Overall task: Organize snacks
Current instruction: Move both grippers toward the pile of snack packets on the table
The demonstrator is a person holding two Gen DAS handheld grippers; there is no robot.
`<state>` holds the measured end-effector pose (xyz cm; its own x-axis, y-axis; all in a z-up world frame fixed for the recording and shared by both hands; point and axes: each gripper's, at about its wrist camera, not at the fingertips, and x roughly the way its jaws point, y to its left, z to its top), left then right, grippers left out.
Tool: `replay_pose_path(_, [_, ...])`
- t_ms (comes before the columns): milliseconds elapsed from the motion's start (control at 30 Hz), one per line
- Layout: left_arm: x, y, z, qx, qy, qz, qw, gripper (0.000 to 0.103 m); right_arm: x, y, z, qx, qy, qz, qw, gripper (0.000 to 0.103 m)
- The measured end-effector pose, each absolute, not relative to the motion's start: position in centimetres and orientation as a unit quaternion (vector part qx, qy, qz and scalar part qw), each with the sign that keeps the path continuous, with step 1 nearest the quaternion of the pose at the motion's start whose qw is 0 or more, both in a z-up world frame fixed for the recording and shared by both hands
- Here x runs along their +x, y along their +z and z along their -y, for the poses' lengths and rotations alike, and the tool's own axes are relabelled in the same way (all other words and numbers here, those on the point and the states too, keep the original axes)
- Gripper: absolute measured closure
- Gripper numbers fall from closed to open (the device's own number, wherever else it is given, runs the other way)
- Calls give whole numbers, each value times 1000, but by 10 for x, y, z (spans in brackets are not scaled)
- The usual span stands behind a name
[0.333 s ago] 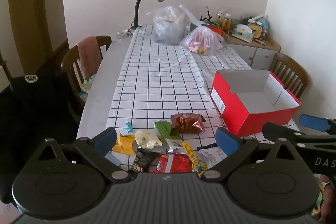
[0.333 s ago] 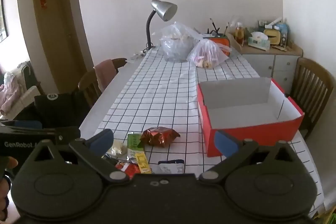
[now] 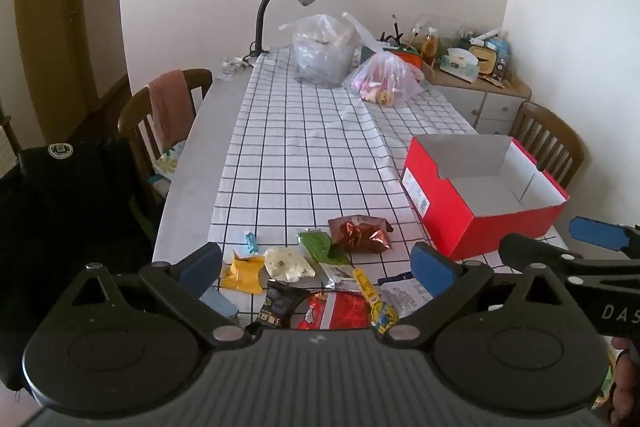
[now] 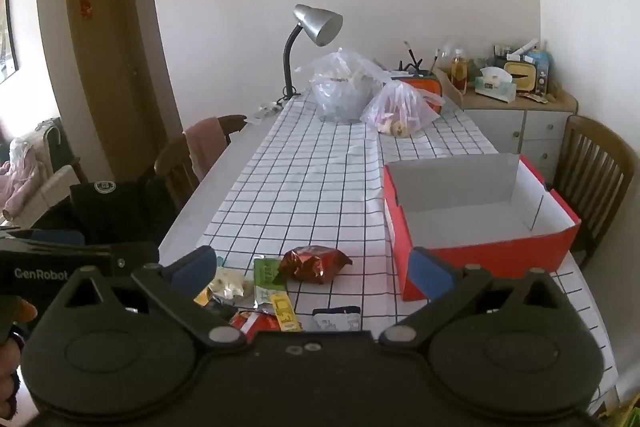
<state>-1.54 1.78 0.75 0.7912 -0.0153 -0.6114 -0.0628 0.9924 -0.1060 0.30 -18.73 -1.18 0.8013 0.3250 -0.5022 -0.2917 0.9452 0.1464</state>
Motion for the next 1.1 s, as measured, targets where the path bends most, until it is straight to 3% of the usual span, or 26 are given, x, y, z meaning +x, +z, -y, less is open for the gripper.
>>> replay_pose_path(1100, [-23, 17, -22, -49, 11, -323, 945, 2, -4, -5, 180, 16, 143, -283, 948, 1])
